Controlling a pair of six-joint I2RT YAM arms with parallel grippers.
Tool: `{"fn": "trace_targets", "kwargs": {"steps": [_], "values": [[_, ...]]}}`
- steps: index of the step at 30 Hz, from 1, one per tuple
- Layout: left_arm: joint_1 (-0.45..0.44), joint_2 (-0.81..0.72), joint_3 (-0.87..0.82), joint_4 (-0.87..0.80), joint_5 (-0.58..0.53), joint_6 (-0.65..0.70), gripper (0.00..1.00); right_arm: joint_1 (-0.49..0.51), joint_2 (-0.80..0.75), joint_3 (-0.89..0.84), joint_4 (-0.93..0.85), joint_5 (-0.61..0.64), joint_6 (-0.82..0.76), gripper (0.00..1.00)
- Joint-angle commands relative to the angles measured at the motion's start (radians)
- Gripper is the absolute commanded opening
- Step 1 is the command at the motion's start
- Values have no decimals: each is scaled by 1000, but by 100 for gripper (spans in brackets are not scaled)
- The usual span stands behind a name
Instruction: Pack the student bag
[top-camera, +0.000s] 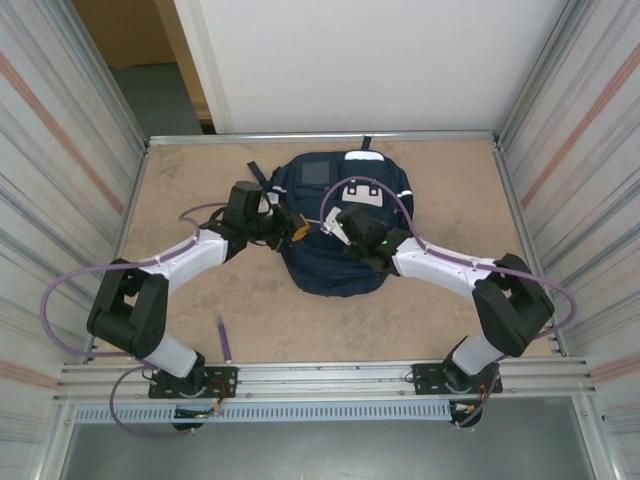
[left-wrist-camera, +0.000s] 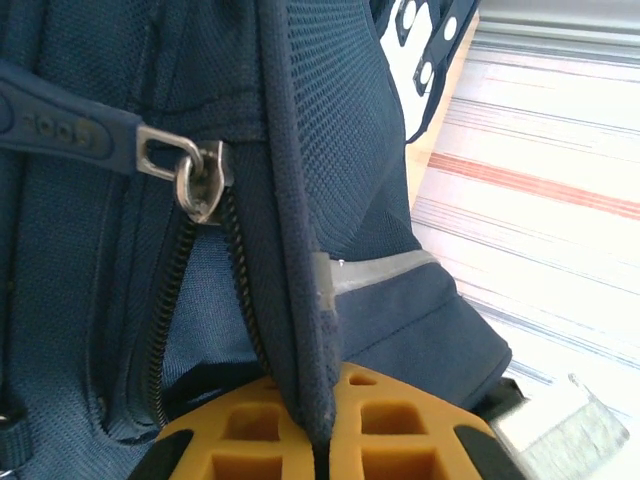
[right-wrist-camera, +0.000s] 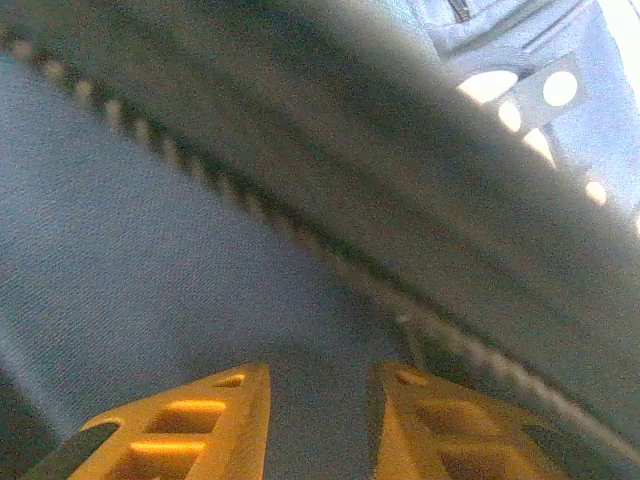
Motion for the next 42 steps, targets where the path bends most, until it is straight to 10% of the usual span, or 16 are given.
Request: {"fn": "trace_targets", "kwargs": {"steps": [1,5,12,22,42], "values": [[42,-39,-11,-22,42,62,6,-23,-147,-6,-65,-265,80,33],[74,-42,-9,-119,29,142,24,-19,-243,-33,-165,-724,14,37],[91,-118,1,-481,38,391,44,68,-196,37,-183,-908,6,43],[70,-403,-73,-1143,-358,521,49,27,-180,8,38,-860,7,44],[-47,-352,-319,-1120,-581,266,49,1,-212,-15,71,-792,30,45]]}}
